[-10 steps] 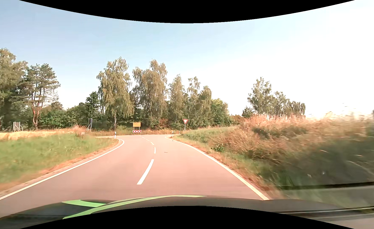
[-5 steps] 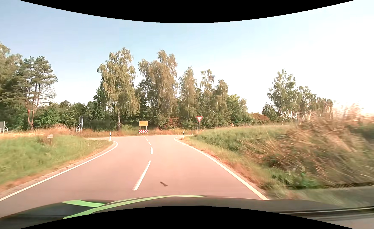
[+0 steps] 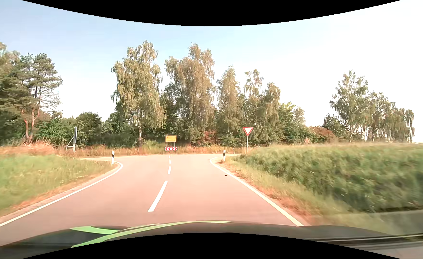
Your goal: Follow the waypoints while adhering to traffic rules and regulations
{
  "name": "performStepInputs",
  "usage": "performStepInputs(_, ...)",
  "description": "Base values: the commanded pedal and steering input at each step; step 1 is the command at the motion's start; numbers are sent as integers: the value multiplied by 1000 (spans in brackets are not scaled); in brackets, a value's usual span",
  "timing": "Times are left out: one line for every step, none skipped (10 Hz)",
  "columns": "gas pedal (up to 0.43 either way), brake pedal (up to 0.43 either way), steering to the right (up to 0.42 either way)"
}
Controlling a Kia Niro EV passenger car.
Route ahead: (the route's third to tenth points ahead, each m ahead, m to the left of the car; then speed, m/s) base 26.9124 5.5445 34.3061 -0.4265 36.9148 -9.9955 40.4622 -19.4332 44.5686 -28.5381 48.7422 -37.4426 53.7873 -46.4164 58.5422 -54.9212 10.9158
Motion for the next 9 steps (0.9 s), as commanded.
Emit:
performStepInputs(0, 274, -60)
performStepInputs(0, 274, -60)
performStepInputs(0, 280, -59)
performStepInputs(0, 280, -57)
performStepInputs(0, 280, -54)
performStepInputs(0, 280, -48)
performStepInputs(0, 280, -40)
performStepInputs(0, 280, -30)
performStepInputs(0, 287, -17)
